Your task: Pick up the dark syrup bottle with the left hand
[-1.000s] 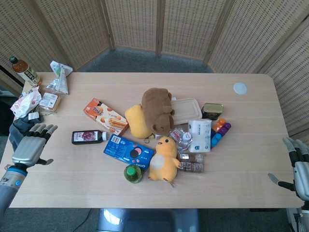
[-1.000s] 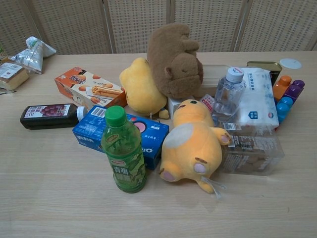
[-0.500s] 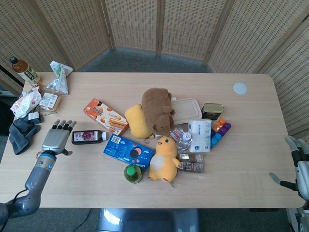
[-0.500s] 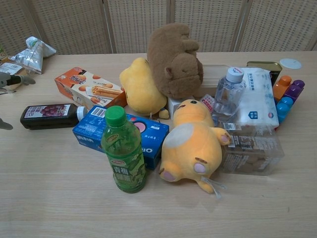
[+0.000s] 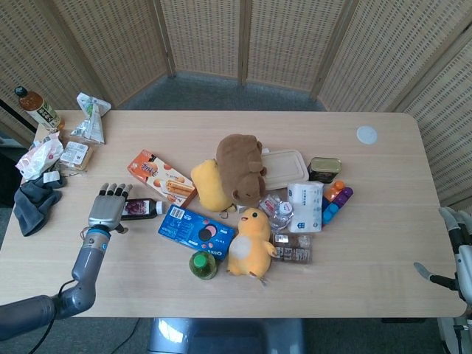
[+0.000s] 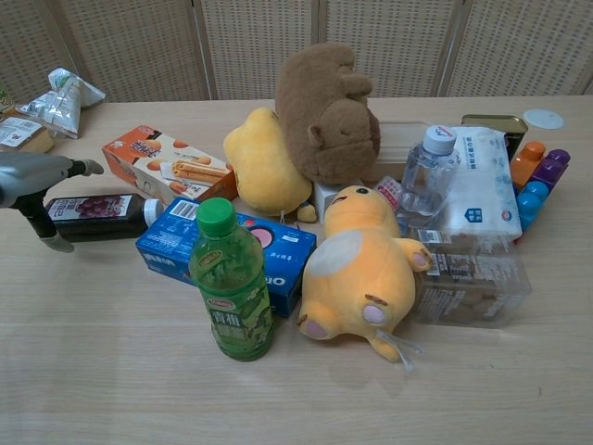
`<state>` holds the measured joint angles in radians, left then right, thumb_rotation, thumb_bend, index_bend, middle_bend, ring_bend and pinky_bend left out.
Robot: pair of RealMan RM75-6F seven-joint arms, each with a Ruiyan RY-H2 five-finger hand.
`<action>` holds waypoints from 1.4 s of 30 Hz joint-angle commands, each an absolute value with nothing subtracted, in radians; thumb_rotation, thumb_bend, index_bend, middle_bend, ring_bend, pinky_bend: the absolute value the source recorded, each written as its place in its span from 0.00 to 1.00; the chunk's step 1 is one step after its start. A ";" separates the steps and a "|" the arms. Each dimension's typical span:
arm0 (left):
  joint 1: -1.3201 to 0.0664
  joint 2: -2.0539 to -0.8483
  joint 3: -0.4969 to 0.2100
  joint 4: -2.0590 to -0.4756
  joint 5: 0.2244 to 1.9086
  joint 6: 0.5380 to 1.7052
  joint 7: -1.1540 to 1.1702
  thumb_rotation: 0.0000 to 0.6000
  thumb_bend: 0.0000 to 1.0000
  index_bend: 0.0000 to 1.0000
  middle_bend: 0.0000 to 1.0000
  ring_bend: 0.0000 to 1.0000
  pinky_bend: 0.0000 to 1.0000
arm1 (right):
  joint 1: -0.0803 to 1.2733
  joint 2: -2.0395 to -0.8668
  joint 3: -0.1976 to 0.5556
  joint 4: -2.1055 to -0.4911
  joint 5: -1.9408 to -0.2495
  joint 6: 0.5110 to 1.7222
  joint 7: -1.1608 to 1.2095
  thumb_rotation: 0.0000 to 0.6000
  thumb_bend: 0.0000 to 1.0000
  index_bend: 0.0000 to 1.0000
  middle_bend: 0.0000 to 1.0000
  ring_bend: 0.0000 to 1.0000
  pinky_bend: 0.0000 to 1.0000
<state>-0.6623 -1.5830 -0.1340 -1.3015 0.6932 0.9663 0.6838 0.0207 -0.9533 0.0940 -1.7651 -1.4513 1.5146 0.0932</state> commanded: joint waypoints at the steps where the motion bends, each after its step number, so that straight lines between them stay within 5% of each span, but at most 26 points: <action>1: -0.664 -1.639 -0.121 -1.243 0.724 1.019 0.699 1.00 0.05 0.15 0.07 0.04 0.23 | 0.021 -0.953 0.094 -1.765 -1.452 1.515 0.096 1.00 0.00 0.00 0.00 0.00 0.00; 9: -0.652 -1.701 -0.102 -1.153 0.785 1.026 0.672 1.00 0.09 0.43 0.48 0.44 0.63 | 0.019 -0.952 0.094 -1.764 -1.460 1.522 0.106 1.00 0.00 0.00 0.00 0.00 0.00; 16: -0.638 -1.692 -0.104 -1.160 0.870 1.059 0.621 1.00 0.10 0.59 0.69 0.64 0.74 | 0.017 -0.948 0.097 -1.764 -1.457 1.525 0.116 1.00 0.00 0.00 0.00 0.00 0.00; 21: -0.630 -1.645 -0.118 -1.240 0.919 1.086 0.592 1.00 0.10 0.60 0.71 0.66 0.75 | 0.016 -0.946 0.097 -1.766 -1.459 1.529 0.116 1.00 0.00 0.00 0.00 0.00 0.00; 34: -0.623 -1.318 -0.199 -1.795 1.100 1.273 0.663 1.00 0.10 0.61 0.72 0.66 0.75 | 0.015 -0.948 0.095 -1.776 -1.465 1.533 0.100 1.00 0.00 0.00 0.00 0.00 0.00; 42: -0.650 -1.207 -0.263 -2.002 1.101 1.320 0.765 1.00 0.10 0.61 0.72 0.67 0.75 | 0.010 -0.941 0.096 -1.784 -1.470 1.543 0.108 1.00 0.00 0.00 0.00 0.00 0.00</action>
<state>-0.6390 -1.2382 -0.2391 -1.9638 1.0946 1.2993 0.7329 0.0105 -0.9416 0.0958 -1.7834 -1.4697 1.5426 0.1077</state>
